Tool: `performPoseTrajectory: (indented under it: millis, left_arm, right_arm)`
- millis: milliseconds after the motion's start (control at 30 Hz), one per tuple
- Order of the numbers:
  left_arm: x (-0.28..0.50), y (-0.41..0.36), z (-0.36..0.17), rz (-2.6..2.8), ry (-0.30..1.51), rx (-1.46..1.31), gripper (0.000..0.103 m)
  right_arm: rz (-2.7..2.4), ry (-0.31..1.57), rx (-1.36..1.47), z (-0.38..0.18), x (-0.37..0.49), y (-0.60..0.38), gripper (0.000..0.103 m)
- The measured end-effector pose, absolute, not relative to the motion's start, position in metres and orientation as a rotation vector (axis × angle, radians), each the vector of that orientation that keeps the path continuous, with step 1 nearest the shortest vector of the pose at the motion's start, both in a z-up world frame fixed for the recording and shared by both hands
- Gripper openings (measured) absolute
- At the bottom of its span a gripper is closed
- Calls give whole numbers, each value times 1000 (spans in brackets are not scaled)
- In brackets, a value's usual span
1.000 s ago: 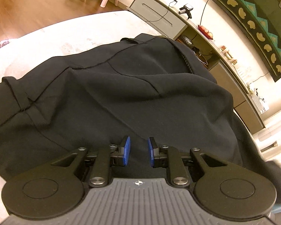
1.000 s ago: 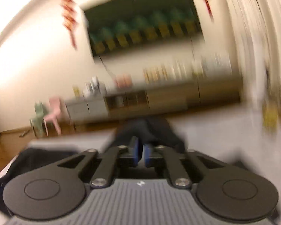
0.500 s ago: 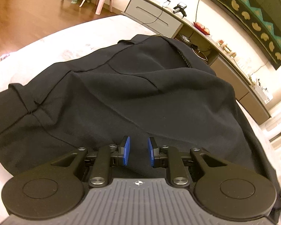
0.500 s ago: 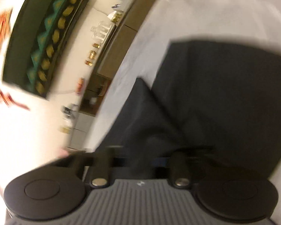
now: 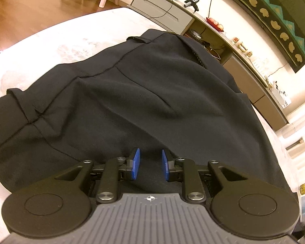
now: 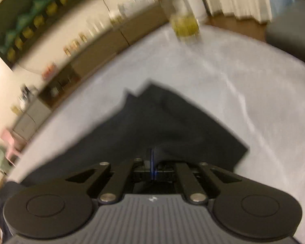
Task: Fold clothes
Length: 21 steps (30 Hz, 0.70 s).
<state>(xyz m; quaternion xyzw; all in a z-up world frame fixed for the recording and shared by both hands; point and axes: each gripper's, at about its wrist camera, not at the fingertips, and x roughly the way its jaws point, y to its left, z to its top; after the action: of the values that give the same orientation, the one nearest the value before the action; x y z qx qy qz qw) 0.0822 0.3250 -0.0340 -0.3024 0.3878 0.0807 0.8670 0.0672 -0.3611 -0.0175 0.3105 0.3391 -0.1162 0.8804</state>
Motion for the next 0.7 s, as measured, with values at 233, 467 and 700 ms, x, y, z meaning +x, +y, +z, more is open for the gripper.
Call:
performPoseTrajectory:
  millis: [233,467,700]
  left_arm:
    - [66,354,-33,187,752,-834,48]
    - [83,344,-35,198,754,-879,64]
    - [100,329,-34,227,743,-812,0]
  right_arm:
    - [-198,753,789,-34,57,-363,4]
    - [-144,740,766,-27,59,-357,9]
    - [-160,760,763,-27,36,-384,9]
